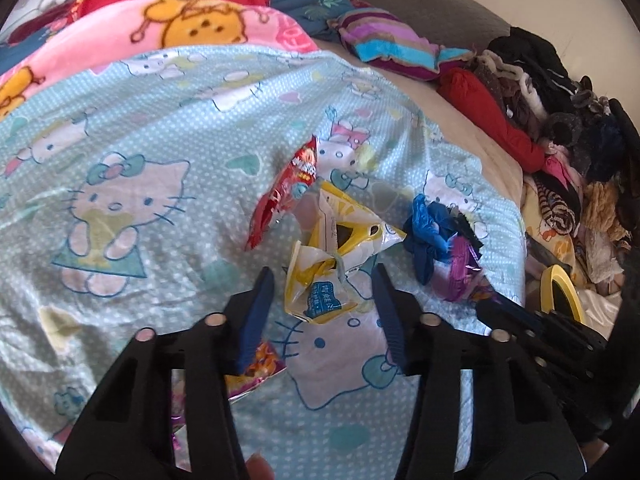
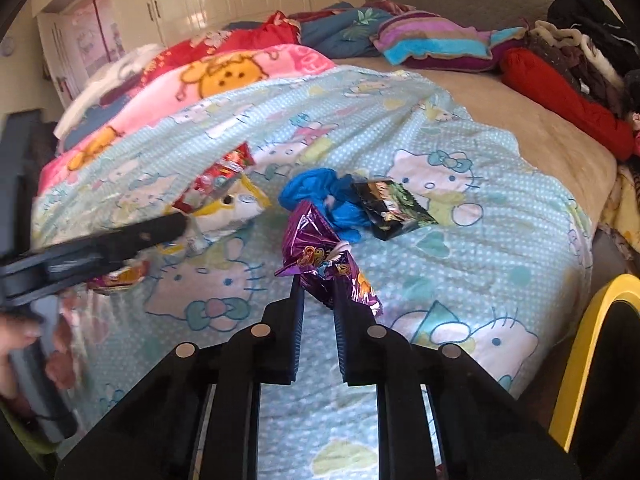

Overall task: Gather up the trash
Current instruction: 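Grasp the yellow-white snack bag with the left tool while the right tool grasps the purple wrapper, then carry the snack bag and purple wrapper over the yellow bin with both tools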

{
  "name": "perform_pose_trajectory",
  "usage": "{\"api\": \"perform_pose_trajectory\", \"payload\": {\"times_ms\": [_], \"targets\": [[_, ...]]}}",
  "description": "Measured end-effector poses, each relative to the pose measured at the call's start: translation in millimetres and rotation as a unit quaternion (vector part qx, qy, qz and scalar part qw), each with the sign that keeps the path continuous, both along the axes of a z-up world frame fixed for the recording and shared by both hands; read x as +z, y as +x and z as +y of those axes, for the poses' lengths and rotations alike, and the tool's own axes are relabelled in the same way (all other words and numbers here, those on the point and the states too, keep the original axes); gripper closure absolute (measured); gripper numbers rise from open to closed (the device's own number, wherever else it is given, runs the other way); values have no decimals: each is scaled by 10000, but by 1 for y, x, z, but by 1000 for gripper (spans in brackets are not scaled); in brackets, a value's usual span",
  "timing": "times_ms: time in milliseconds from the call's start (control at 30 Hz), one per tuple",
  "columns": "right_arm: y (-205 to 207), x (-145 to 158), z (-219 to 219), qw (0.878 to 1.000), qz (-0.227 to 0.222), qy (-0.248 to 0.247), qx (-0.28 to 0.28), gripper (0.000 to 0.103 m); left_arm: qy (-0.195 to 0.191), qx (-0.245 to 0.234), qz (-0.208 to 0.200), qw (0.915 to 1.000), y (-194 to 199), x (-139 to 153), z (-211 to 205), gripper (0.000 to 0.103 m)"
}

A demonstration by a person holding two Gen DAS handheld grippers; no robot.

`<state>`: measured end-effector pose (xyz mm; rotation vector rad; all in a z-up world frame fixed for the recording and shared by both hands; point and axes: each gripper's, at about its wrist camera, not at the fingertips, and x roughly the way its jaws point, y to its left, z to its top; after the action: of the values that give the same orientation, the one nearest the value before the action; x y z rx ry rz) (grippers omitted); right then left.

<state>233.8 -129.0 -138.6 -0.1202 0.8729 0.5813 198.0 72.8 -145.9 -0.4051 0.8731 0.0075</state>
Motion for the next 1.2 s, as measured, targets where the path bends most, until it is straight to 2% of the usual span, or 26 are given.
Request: {"api": "perform_pose_trajectory", "payload": {"times_ms": [167, 200, 300, 600, 1200], "targets": [[-7, 8, -12, 9994, 36, 330, -72, 90, 84, 3, 106, 9999, 3, -6, -5, 76], [-9, 9, -13, 9993, 43, 369, -81, 90, 111, 9, 109, 9999, 3, -7, -6, 82], [-16, 11, -18, 9989, 40, 445, -110, 90, 148, 19, 95, 9998, 1, -5, -6, 84], [-38, 17, -25, 9979, 34, 643, -50, 91, 156, -57, -163, 9997, -14, 11, -11, 85], [-69, 36, -23, 9977, -148, 641, 140, 91, 337, -232, -630, 9972, -33, 52, -21, 85]]}}
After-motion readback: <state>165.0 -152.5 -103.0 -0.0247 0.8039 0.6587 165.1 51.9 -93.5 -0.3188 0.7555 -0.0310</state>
